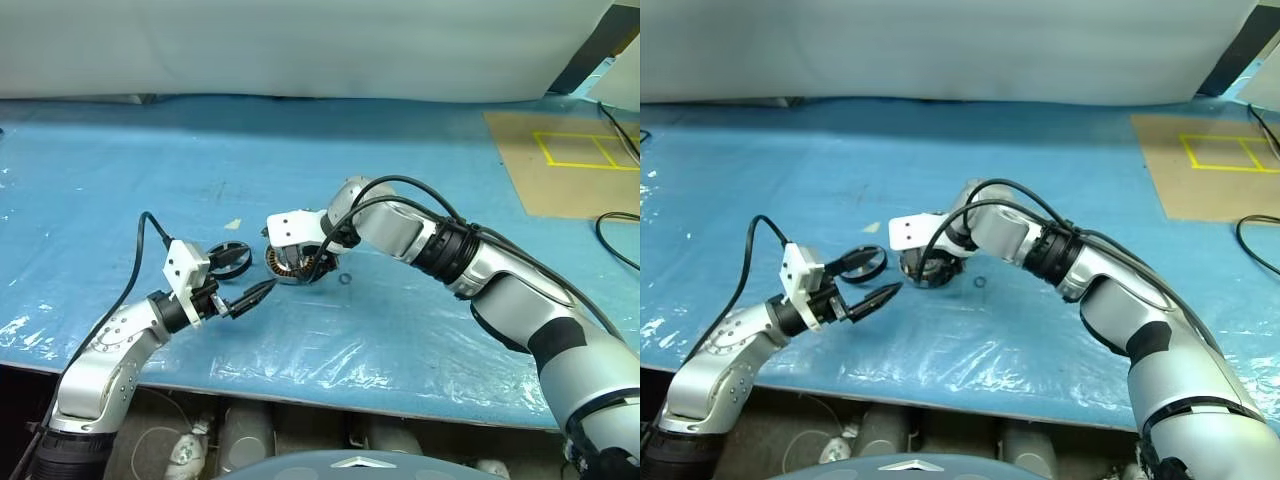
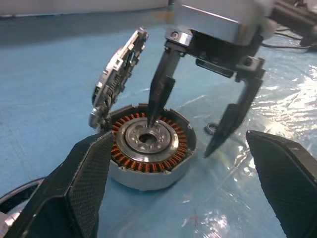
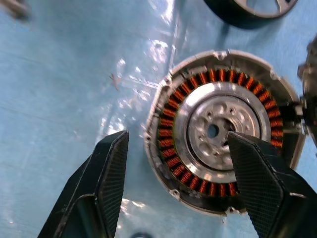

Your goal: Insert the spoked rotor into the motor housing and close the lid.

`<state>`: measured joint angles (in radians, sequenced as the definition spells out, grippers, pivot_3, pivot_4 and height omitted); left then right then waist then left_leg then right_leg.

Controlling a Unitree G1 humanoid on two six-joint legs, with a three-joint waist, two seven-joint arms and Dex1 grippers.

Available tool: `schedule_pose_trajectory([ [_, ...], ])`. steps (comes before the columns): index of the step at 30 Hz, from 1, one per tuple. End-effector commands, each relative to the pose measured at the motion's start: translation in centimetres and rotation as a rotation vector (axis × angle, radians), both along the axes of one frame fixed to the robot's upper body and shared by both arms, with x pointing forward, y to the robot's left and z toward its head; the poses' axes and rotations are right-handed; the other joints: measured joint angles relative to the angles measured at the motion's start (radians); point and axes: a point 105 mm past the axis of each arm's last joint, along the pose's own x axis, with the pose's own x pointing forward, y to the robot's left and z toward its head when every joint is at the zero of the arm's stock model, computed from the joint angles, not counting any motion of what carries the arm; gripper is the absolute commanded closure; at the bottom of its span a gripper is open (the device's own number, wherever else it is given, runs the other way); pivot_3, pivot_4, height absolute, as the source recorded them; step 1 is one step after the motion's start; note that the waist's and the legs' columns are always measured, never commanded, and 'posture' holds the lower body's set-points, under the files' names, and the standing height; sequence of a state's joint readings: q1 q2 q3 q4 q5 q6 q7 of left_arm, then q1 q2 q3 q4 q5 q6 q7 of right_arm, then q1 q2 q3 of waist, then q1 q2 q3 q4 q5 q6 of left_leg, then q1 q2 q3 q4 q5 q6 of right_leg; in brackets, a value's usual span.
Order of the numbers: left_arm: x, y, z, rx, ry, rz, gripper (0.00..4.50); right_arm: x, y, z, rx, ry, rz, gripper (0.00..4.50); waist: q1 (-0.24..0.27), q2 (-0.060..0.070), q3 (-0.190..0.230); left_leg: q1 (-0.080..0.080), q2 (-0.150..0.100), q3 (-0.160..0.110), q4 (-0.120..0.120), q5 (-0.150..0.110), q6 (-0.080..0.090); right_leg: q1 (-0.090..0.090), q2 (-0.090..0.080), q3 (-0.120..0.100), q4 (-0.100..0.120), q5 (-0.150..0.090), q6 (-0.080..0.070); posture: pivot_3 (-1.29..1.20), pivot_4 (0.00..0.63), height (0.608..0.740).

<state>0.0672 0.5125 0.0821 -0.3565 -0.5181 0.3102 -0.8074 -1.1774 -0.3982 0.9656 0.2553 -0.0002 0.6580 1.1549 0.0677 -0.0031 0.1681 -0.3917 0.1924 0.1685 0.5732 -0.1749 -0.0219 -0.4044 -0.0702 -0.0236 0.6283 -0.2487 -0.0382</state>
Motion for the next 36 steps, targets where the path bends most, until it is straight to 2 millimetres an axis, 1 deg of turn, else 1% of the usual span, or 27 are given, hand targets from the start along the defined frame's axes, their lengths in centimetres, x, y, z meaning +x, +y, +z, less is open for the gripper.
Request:
schedule_pose_trajectory([
  [1,-0.4,0.0,0.7,0.012,-0.033,-0.022,0.0,0.5,0.0,-0.3,-0.021,-0.038,0.023,1.16,0.0,0.0,0.0,0.0,0.0,0.0,0.0,0.0,0.0,0.0,0.0,0.0,0.0,0.0,0.0,0.0,0.15,0.74],
  [4,-0.7,0.2,0.5,0.02,-0.02,-0.032,0.0,0.4,0.2,-0.3,-0.022,-0.038,0.039,1.16,0.0,0.0,0.0,0.001,0.0,0.001,0.0,0.0,0.0,0.0,0.0,0.0,0.002,0.0,0.0,0.0,0.15,0.74],
  [8,-1.7,0.1,-0.1,0.046,0.012,-0.084,0.0,0.1,0.5,-0.3,-0.022,-0.031,0.062,1.16,-0.001,0.0,0.0,0.004,0.0,0.001,0.003,0.0,0.0,0.0,0.0,0.002,0.007,-0.001,-0.001,0.0,0.15,0.74],
  [11,-2.2,0.4,-0.3,0.062,0.022,-0.103,0.0,-0.3,0.9,-0.2,-0.019,-0.026,0.084,1.16,0.0,0.0,0.0,0.006,0.001,0.003,0.003,-0.001,0.001,0.0,0.0,0.003,0.01,-0.002,-0.002,0.0,0.15,0.74],
  [15,-1.9,1.0,-0.3,0.069,0.011,-0.082,0.0,-0.6,1.3,0.1,-0.011,-0.033,0.113,1.16,0.0,0.0,0.0,0.006,0.001,0.003,0.003,-0.001,0.003,0.0,0.0,0.003,0.011,-0.002,-0.002,0.0,0.15,0.74],
  [20,-1.7,0.4,-0.2,0.055,0.006,-0.084,0.0,-0.1,0.9,-1.3,-0.046,-0.03,0.075,1.16,-0.002,0.0,0.0,0.007,0.001,0.004,0.003,-0.001,0.002,0.0,0.0,0.004,0.011,-0.002,-0.003,0.0,0.15,0.74],
  [23,-1.5,0.0,-0.3,0.054,0.0,-0.08,0.0,0.2,0.6,-2.1,-0.063,-0.035,0.036,1.74,-0.001,0.0,0.0,0.007,0.001,0.004,0.003,-0.001,0.002,0.0,0.0,0.004,0.011,-0.002,-0.003,0.0,0.15,0.74],
  [25,-1.2,-0.1,-0.3,0.058,-0.012,-0.072,0.0,0.5,0.6,-2.3,-0.069,-0.043,0.013,2.41,-0.002,0.0,0.0,0.007,0.001,0.004,0.003,-0.001,0.002,0.0,0.0,0.004,0.011,-0.002,-0.003,0.0,0.15,0.74],
  [26,-1.1,-0.1,-0.3,0.06,-0.016,-0.068,0.0,0.6,0.5,-2.4,-0.074,-0.047,0.003,2.53,-0.002,0.0,0.0,0.008,0.002,0.004,0.003,-0.001,0.002,0.001,0.0,0.004,0.011,-0.002,-0.003,0.0,0.15,0.74],
  [29,-1.0,-0.2,-0.3,0.057,-0.021,-0.062,0.0,0.7,0.2,-2.5,-0.091,-0.049,-0.01,2.53,-0.002,0.0,0.0,0.011,0.002,0.004,0.003,-0.002,0.003,0.003,0.0,0.004,0.012,-0.002,-0.003,0.0,0.15,0.74],
  [31,-0.9,-0.2,-0.3,0.056,-0.022,-0.061,0.0,0.5,-0.1,-2.3,-0.1,-0.021,-0.029,2.53,0.0,0.0,0.0,0.012,0.002,0.004,0.003,-0.002,0.003,0.004,0.0,0.005,0.012,-0.002,-0.003,0.0,0.15,0.74],
  [34,-0.9,-0.2,-0.4,0.055,-0.02,-0.062,0.0,-0.2,0.1,-1.6,-0.086,0.034,-0.071,2.53,0.003,0.0,0.0,0.012,0.002,0.004,0.003,-0.002,0.003,0.005,0.0,0.005,0.012,-0.002,-0.003,0.0,0.15,0.74],
  [36,-0.9,-0.3,-0.5,0.052,-0.017,-0.064,0.0,-1.0,0.3,-1.2,-0.079,0.12,-0.143,2.53,0.003,0.0,0.0,0.012,0.002,0.004,0.003,-0.002,0.003,0.005,0.0,0.005,0.012,-0.002,-0.003,0.0,0.15,0.74],
])
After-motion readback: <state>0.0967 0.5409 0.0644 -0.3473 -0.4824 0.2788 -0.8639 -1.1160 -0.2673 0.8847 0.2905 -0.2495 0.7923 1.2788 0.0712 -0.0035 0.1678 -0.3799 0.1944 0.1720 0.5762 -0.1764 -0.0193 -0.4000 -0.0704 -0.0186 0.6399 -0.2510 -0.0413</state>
